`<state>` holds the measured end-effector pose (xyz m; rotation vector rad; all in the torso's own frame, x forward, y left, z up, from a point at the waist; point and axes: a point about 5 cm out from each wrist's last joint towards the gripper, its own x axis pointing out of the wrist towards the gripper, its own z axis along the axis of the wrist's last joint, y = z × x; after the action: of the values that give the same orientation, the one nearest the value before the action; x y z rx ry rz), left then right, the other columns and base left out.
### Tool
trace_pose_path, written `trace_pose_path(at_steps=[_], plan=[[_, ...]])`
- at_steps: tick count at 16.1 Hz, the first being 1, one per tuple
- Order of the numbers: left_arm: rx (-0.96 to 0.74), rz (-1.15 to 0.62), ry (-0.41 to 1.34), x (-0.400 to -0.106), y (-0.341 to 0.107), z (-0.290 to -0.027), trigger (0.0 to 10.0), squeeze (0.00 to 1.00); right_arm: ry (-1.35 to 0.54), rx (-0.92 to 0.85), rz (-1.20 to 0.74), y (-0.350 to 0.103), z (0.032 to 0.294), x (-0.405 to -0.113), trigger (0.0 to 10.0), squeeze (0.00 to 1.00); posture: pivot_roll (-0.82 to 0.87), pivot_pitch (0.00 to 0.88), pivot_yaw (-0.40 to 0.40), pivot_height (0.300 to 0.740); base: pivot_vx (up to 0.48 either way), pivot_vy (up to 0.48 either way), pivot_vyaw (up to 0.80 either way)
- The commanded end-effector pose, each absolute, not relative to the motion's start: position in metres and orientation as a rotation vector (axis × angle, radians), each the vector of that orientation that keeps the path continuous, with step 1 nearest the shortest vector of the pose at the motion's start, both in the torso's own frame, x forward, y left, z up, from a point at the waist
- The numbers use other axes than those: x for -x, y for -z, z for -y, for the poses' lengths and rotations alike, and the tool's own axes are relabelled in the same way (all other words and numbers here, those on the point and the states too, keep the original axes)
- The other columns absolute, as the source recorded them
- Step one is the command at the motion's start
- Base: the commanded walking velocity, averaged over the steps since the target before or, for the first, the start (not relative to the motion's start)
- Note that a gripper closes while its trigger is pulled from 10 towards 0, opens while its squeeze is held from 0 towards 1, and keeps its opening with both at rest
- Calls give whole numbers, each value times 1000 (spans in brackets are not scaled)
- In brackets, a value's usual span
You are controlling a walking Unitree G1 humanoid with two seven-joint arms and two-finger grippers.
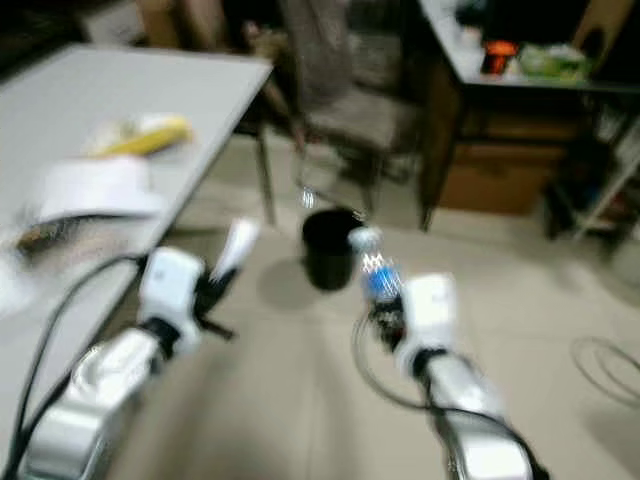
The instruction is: Picking trash to rubbish bin
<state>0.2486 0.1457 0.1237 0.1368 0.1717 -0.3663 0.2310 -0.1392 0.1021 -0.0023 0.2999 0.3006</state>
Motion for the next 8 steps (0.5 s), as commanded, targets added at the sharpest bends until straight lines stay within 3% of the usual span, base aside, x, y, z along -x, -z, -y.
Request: trace_pose_path(at_steps=[1, 8], plan=[[-132, -145, 391, -252, -129, -138, 10000, 0, -249, 31, -294, -103, 150, -232, 10000, 0, -65, 31, -28, 740, 480, 0, 0], [-138, -171, 396, -256, -118, -138, 10000, 0, -207, 129, -276, -98, 154, -239, 10000, 0, -65, 29, -23, 740, 480, 0, 0]])
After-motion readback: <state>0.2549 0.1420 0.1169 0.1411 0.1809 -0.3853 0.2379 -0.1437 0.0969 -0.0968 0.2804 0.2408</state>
